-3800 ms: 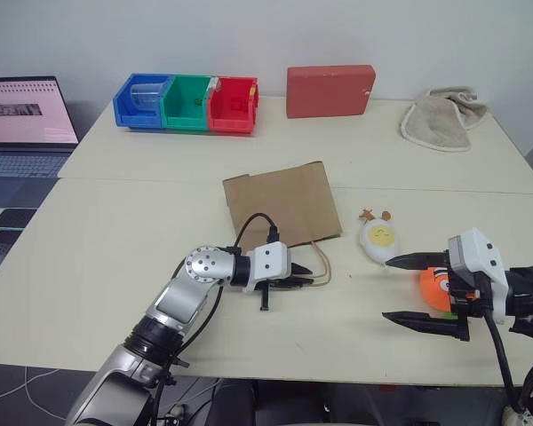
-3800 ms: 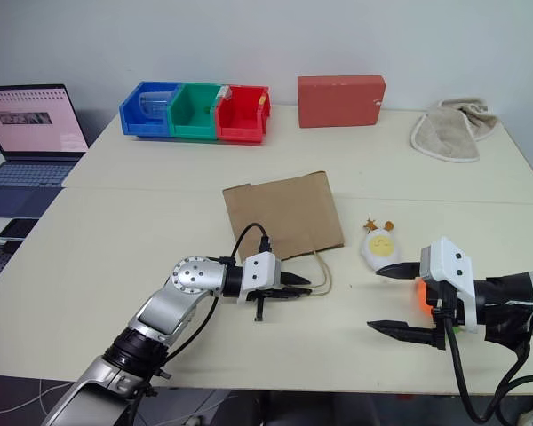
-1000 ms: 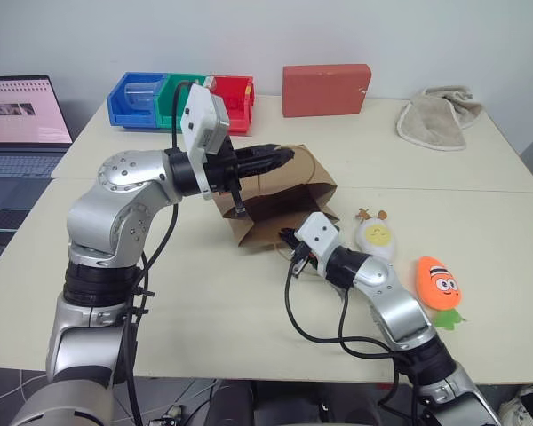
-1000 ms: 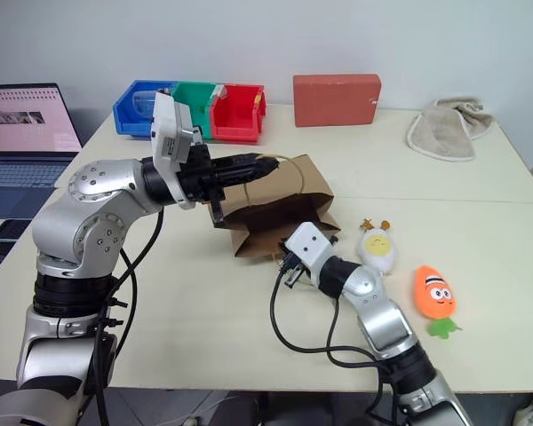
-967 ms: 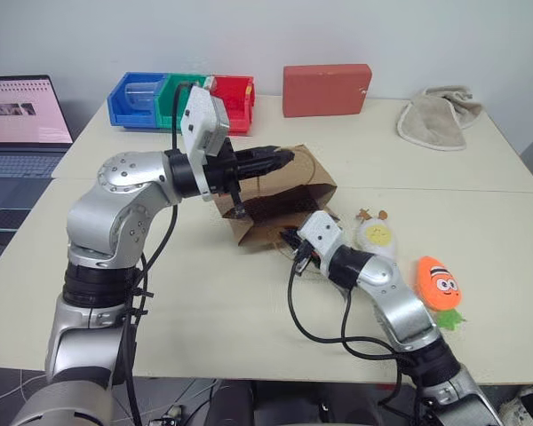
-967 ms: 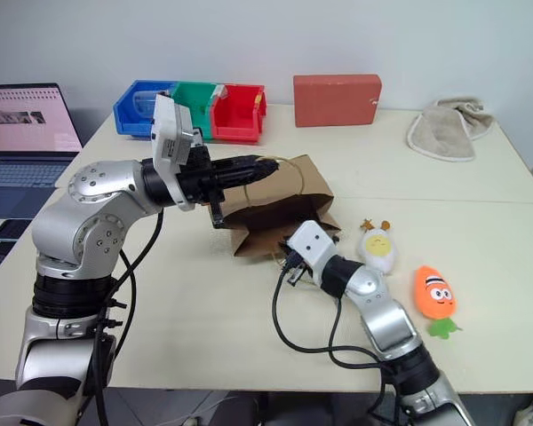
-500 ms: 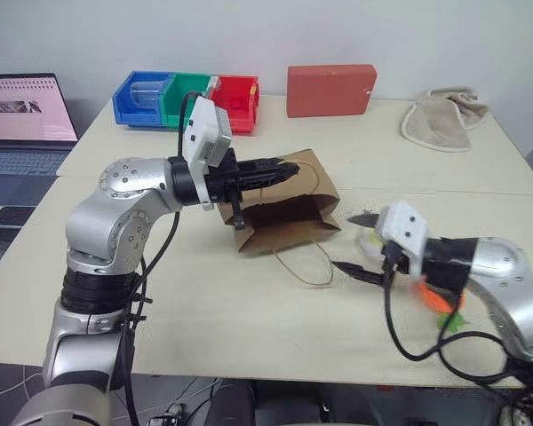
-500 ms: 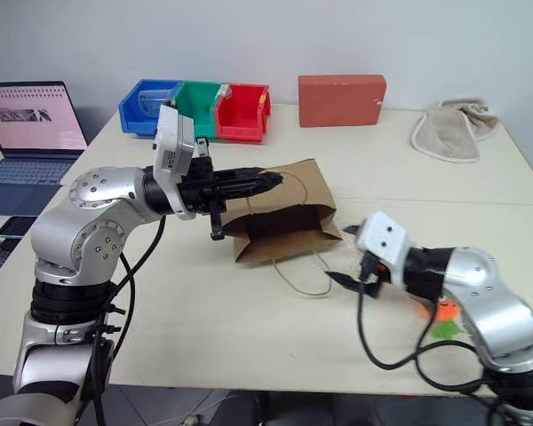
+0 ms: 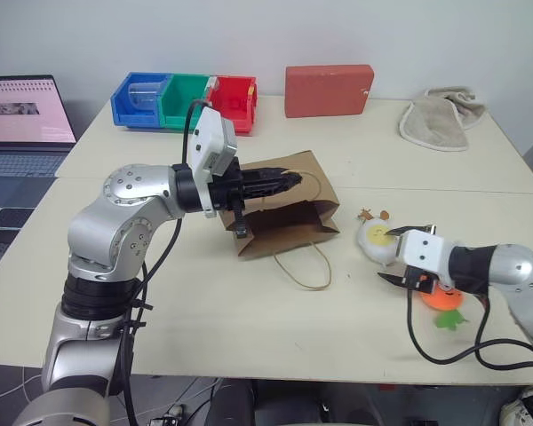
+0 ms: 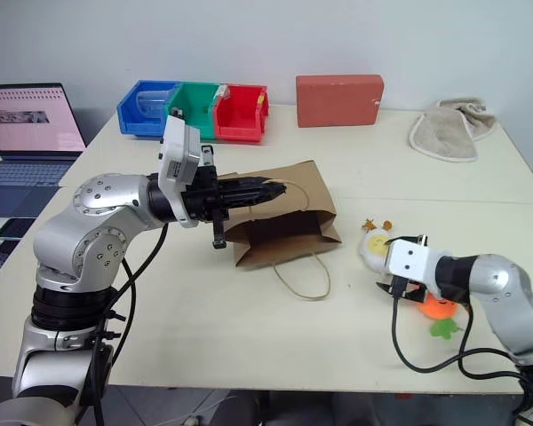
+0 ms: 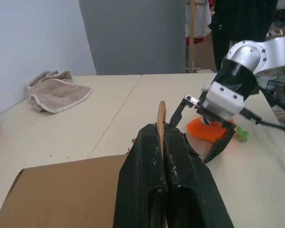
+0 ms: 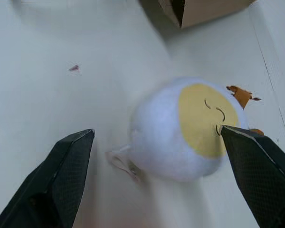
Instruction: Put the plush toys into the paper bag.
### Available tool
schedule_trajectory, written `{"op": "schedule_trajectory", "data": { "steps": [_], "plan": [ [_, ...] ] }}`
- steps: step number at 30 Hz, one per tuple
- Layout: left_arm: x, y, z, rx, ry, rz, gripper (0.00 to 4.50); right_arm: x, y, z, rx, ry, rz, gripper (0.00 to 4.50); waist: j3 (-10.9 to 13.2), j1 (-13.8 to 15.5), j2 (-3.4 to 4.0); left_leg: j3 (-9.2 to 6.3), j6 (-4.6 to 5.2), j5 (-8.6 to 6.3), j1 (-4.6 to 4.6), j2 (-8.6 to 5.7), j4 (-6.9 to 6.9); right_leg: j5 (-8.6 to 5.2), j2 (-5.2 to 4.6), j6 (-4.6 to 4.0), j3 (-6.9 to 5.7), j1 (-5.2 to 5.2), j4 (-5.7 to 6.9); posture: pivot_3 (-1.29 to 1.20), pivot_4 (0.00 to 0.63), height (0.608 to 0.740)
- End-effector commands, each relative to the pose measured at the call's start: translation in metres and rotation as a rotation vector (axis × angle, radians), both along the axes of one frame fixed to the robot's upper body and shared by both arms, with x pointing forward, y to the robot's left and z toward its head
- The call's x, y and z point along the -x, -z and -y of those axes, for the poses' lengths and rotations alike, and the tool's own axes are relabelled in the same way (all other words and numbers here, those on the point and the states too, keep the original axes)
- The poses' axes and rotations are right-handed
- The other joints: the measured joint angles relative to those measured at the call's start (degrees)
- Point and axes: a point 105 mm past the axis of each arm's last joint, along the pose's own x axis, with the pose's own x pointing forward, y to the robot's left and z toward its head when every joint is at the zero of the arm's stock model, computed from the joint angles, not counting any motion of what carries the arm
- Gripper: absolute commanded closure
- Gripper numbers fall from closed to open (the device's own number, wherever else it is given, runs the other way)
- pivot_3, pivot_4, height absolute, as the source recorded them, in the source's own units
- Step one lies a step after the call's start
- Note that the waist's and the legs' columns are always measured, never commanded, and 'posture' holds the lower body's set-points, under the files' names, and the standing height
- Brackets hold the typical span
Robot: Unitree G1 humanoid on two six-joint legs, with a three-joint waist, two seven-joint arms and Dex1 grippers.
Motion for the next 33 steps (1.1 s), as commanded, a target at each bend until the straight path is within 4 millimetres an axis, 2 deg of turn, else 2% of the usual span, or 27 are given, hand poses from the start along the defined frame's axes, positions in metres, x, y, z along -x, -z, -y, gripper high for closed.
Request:
{"op": "schedule_trajectory", "data": {
  "steps": [1, 7, 11, 16, 22, 25, 30, 33],
  "plan": [
    [0.006, -0.01, 0.003, 0.005, 0.022, 0.049, 4.5, -0.005, -0.004, -0.001, 0.029, -0.021, 0.056, 1.02, 0.0, 0.1, 0.0, -0.02, 0.0, 0.0, 0.0, 0.0, -0.02, 0.0, 0.0, 0.0, -0.01, 0.0, 0.01, 0.0, 0.15, 0.74],
    [0.006, -0.012, 0.003, 0.008, 0.021, 0.052, 4.5, -0.011, -0.009, -0.001, 0.045, -0.031, 0.078, 3.06, 0.0, 0.1, 0.0, -0.04, 0.0, 0.0, 0.0, -0.01, -0.01, 0.0, 0.0, 0.0, -0.02, 0.0, 0.0, 0.0, 0.15, 0.74],
    [0.004, -0.015, 0.002, 0.014, 0.018, 0.051, 4.5, -0.012, -0.021, -0.004, 0.04, -0.052, 0.099, 4.46, 0.0, 0.1, 0.0, -0.04, 0.0, 0.0, 0.01, 0.0, 0.0, 0.0, 0.0, 0.0, -0.02, 0.01, 0.01, 0.0, 0.15, 0.74],
    [0.002, -0.018, 0.0, 0.025, 0.011, 0.052, 4.5, -0.002, -0.033, -0.008, 0.006, -0.107, 0.049, 4.49, 0.0, 0.1, 0.0, -0.05, 0.0, 0.0, -0.01, -0.01, -0.01, 0.0, 0.0, 0.0, -0.02, 0.01, 0.0, 0.0, 0.15, 0.74],
    [0.001, -0.02, 0.0, 0.035, 0.018, 0.043, 4.5, 0.038, -0.077, -0.047, -0.223, -0.301, -0.116, 4.49, 0.0, 0.1, 0.01, -0.07, 0.0, 0.0, 0.0, 0.0, -0.02, 0.0, 0.0, 0.0, -0.03, 0.01, 0.02, 0.0, 0.15, 0.74],
    [0.001, -0.021, 0.001, 0.035, 0.022, 0.04, 4.5, 0.052, -0.085, -0.063, -0.274, -0.361, -0.178, 4.49, 0.0, 0.2, 0.01, -0.15, 0.0, 0.0, 0.0, 0.01, 0.0, 0.0, 0.01, 0.0, -0.09, 0.03, 0.03, 0.0, 0.15, 0.74],
    [0.003, -0.021, 0.004, 0.037, 0.037, 0.037, 4.5, 0.045, -0.077, -0.082, -0.326, -0.348, -0.18, 4.49, 0.0, 0.2, 0.0, -0.13, 0.0, 0.0, -0.02, -0.01, 0.03, 0.0, 0.0, 0.0, -0.09, 0.04, 0.0, 0.0, 0.15, 0.74],
    [0.005, -0.022, 0.005, 0.039, 0.048, 0.031, 4.5, 0.024, -0.075, -0.099, -0.389, -0.294, -0.099, 4.49, 0.0, 0.1, 0.0, -0.13, 0.0, 0.0, -0.02, -0.01, 0.02, 0.0, 0.0, 0.0, -0.08, 0.02, 0.01, 0.0, 0.15, 0.74]
  ]
}}
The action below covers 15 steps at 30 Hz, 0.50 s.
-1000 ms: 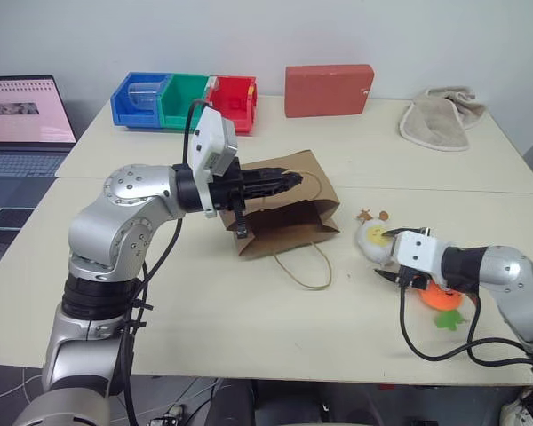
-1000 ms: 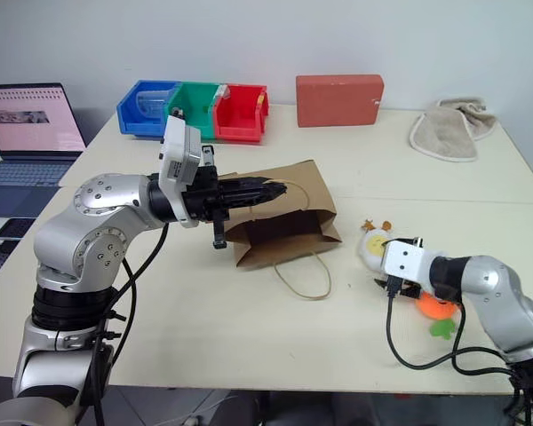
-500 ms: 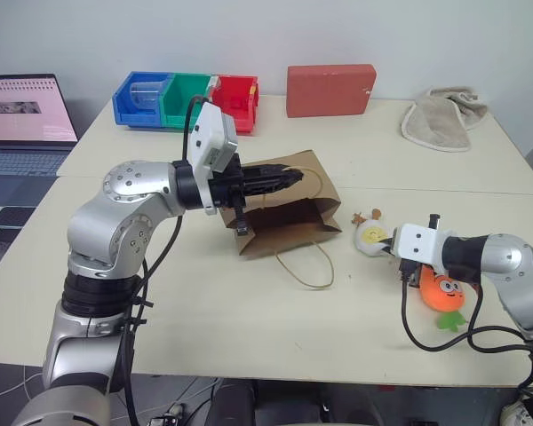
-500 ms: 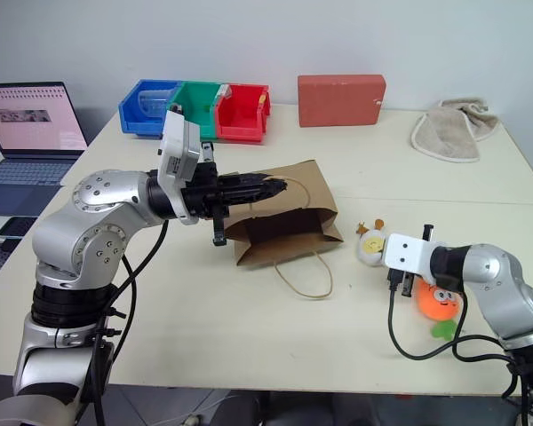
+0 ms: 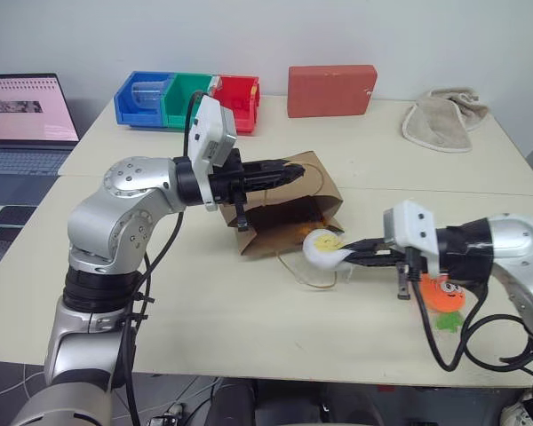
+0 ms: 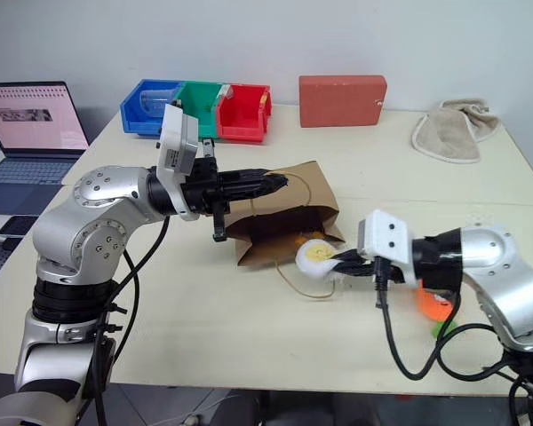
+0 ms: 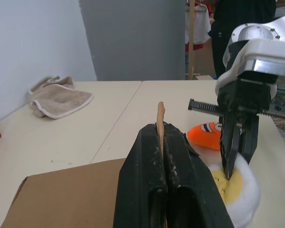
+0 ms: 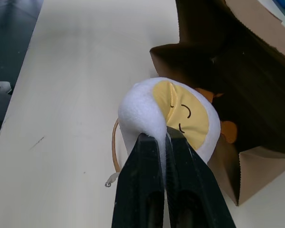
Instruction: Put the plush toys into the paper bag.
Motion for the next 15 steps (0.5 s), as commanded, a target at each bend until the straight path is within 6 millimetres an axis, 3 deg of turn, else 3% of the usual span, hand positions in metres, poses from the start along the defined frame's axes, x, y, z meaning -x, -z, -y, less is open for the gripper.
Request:
{"op": "schedule_trajectory", "data": {
  "steps": [1, 7, 15],
  "plan": [
    [0.008, -0.013, 0.003, 0.016, 0.032, 0.04, 4.5, -0.022, -0.007, -0.018, -0.068, 0.081, 0.099, 4.49, 0.0, -0.3, 0.0, 0.01, 0.0, 0.0, 0.02, 0.01, 0.0, 0.0, 0.01, 0.0, 0.01, 0.0, 0.01, 0.0, 0.15, 0.74],
    [0.014, -0.013, 0.001, 0.01, 0.049, 0.027, 4.5, -0.036, 0.002, -0.043, -0.087, 0.144, 0.146, 4.49, 0.0, -0.1, 0.01, -0.03, 0.0, 0.0, -0.03, 0.01, -0.05, -0.01, 0.01, -0.02, -0.03, -0.06, 0.02, 0.0, 0.15, 0.74],
    [0.02, -0.01, 0.002, 0.015, 0.07, 0.004, 4.5, -0.066, 0.012, -0.053, -0.062, 0.289, 0.255, 4.49, 0.0, -0.1, 0.01, -0.03, -0.01, 0.0, -0.05, 0.0, -0.03, 0.0, 0.01, -0.02, -0.02, -0.08, 0.03, 0.0, 0.15, 0.74]
  ]
}}
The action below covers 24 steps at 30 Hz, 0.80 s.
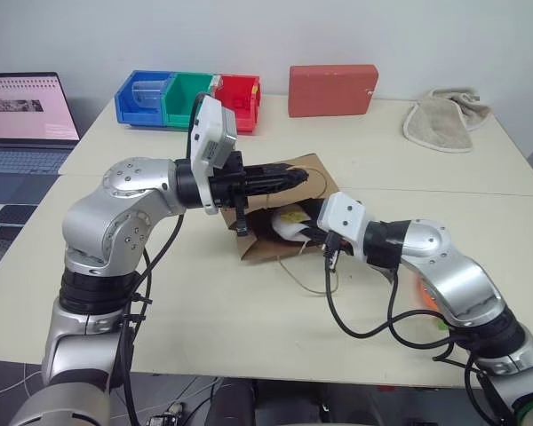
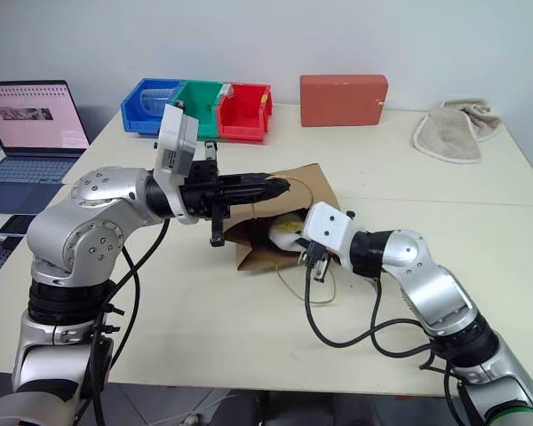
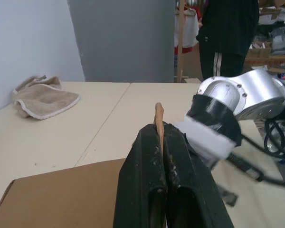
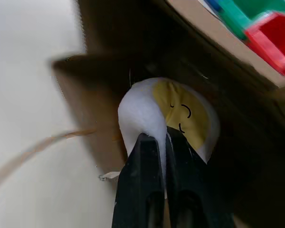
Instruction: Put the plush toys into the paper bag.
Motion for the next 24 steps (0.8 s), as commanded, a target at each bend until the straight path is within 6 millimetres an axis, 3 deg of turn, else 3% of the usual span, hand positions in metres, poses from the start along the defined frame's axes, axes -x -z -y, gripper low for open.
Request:
{"op": "schedule_trajectory", "data": {
  "steps": [1, 4, 16, 20, 24],
  "plan": [
    [0.008, -0.007, -0.001, 0.011, 0.016, 0.033, 4.5, -0.007, -0.013, -0.009, -0.035, 0.025, 0.071, 4.49, 0.0, 0.0, 0.0, -0.01, 0.0, 0.0, 0.0, 0.01, -0.01, 0.0, 0.01, 0.0, 0.0, 0.0, 0.01, 0.0, 0.15, 0.74],
    [0.009, -0.004, -0.002, 0.005, 0.014, 0.022, 4.5, -0.016, -0.009, -0.009, -0.038, 0.069, 0.094, 4.49, 0.0, 0.0, 0.0, -0.01, 0.0, 0.0, 0.01, 0.01, -0.04, 0.0, 0.01, -0.01, -0.01, -0.02, 0.01, 0.0, 0.15, 0.74],
    [0.008, -0.001, 0.0, 0.003, 0.004, 0.015, 4.5, -0.003, -0.019, -0.01, -0.034, 0.0, 0.095, 0.12, 0.0, 0.0, 0.0, -0.01, 0.0, 0.0, 0.0, 0.0, -0.03, 0.0, 0.01, -0.01, 0.0, -0.02, 0.02, 0.0, 0.15, 0.74],
    [0.007, -0.001, 0.002, 0.007, 0.003, 0.014, 4.5, 0.007, -0.026, -0.003, -0.019, -0.051, 0.084, 0.02, 0.0, 0.0, 0.0, -0.02, 0.0, 0.0, 0.0, 0.01, -0.04, 0.0, 0.01, -0.01, -0.01, -0.02, 0.01, 0.0, 0.15, 0.74],
    [0.005, -0.001, 0.004, 0.008, -0.001, 0.016, 4.5, 0.033, -0.031, 0.013, -0.01, -0.153, -0.021, 0.02, 0.0, 0.2, 0.0, -0.02, 0.0, 0.0, -0.01, 0.0, -0.03, 0.0, 0.0, 0.0, -0.01, 0.0, -0.01, 0.0, 0.15, 0.74]
  ]
}}
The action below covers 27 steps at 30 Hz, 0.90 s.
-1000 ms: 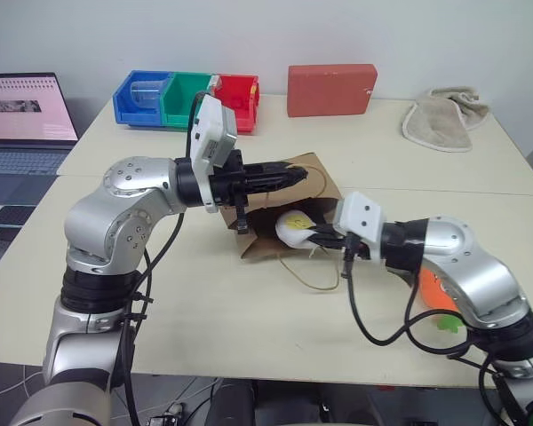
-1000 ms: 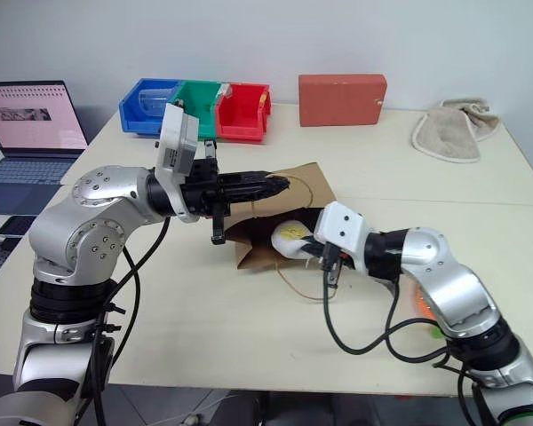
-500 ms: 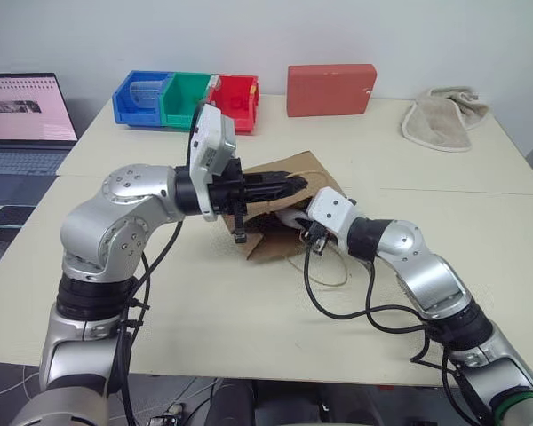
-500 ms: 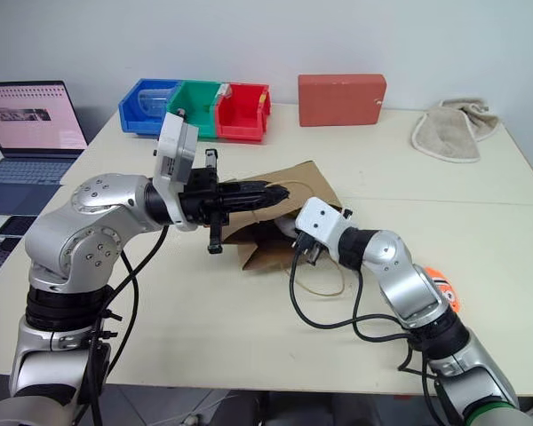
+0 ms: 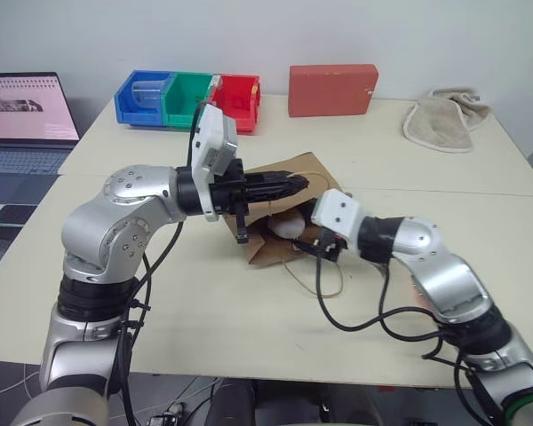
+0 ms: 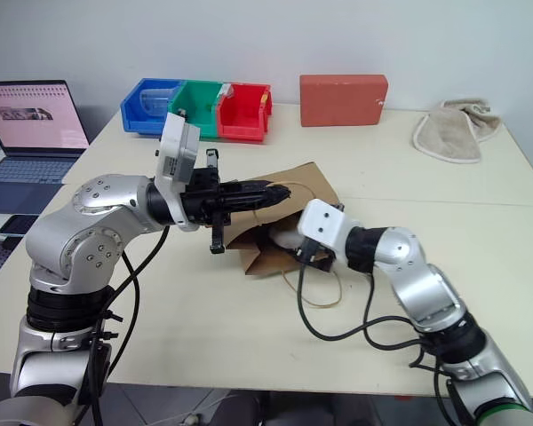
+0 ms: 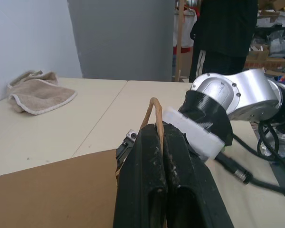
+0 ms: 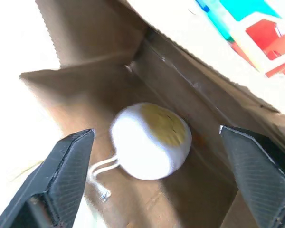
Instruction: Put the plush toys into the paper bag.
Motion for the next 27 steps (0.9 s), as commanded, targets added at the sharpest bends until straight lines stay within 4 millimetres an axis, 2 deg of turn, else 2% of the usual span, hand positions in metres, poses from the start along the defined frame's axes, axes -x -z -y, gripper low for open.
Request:
{"op": "schedule_trajectory", "data": {
  "steps": [1, 4, 7, 9, 13, 17, 20, 24, 27],
  "plan": [
    [0.003, -0.008, 0.004, 0.012, 0.01, 0.044, 4.5, 0.034, -0.016, 0.016, 0.014, -0.141, -0.053, 0.02, 0.0, 0.1, 0.0, 0.01, 0.0, 0.0, -0.01, 0.0, 0.01, 0.0, 0.0, 0.0, 0.0, 0.0, -0.01, 0.0, 0.15, 0.74],
    [0.003, -0.007, 0.005, 0.015, 0.014, 0.042, 4.5, 0.062, -0.013, 0.037, 0.09, -0.22, -0.152, 0.02, 0.0, 0.1, 0.0, -0.01, 0.01, 0.0, -0.02, -0.01, 0.0, -0.01, -0.01, 0.01, -0.01, 0.02, -0.04, 0.0, 0.15, 0.74],
    [0.005, -0.005, 0.007, 0.011, 0.022, 0.039, 4.5, 0.076, -0.014, 0.068, 0.131, -0.152, -0.226, 0.02, 0.0, 0.1, -0.01, 0.0, 0.01, -0.01, 0.01, 0.0, 0.0, -0.02, -0.01, -0.01, -0.01, 0.05, -0.04, 0.0, 0.15, 0.74],
    [0.005, -0.004, 0.006, 0.011, 0.023, 0.037, 4.5, 0.073, -0.01, 0.094, 0.189, -0.043, -0.24, 0.02, 0.0, 0.1, -0.01, 0.02, 0.01, -0.01, 0.0, 0.0, 0.02, -0.03, -0.01, -0.02, -0.01, 0.05, -0.04, 0.0, 0.15, 0.74],
    [0.005, -0.002, 0.005, 0.003, 0.029, 0.037, 4.5, 0.071, 0.01, 0.149, 0.339, 0.181, -0.29, 0.02, 0.0, 0.0, -0.01, 0.1, 0.01, -0.01, 0.03, 0.01, 0.07, -0.14, -0.02, -0.21, 0.04, 0.08, -0.04, 0.0, 0.15, 0.74],
    [0.004, 0.0, 0.005, 0.0, 0.033, 0.037, 4.5, 0.073, 0.022, 0.182, 0.339, 0.362, -0.342, 0.02, 0.0, 0.0, -0.02, 0.15, 0.01, -0.01, 0.04, 0.01, 0.08, -0.12, -0.01, -0.17, 0.08, 0.08, -0.03, 0.0, 0.15, 0.74],
    [0.004, 0.0, 0.005, -0.001, 0.035, 0.038, 4.5, 0.075, 0.03, 0.188, 0.28, 0.425, -0.367, 0.02, 0.0, 0.0, -0.02, 0.15, 0.01, -0.01, 0.03, 0.01, 0.09, -0.1, -0.01, -0.14, 0.09, 0.08, -0.04, 0.0, 0.15, 0.74],
    [0.004, 0.001, 0.005, -0.006, 0.039, 0.042, 4.5, 0.079, 0.05, 0.202, 0.281, 0.492, -0.411, 0.02, 0.0, 0.1, -0.02, 0.14, 0.01, -0.01, 0.02, 0.0, 0.09, -0.1, -0.01, -0.14, 0.1, 0.09, -0.04, 0.0, 0.15, 0.74],
    [0.004, 0.001, 0.004, -0.008, 0.038, 0.044, 4.5, 0.078, 0.054, 0.211, 0.27, 0.541, -0.415, 0.02, 0.0, 0.0, -0.02, 0.17, 0.01, -0.01, 0.03, -0.01, 0.09, -0.11, -0.02, -0.15, 0.14, 0.09, -0.06, 0.0, 0.15, 0.74]
  ]
}}
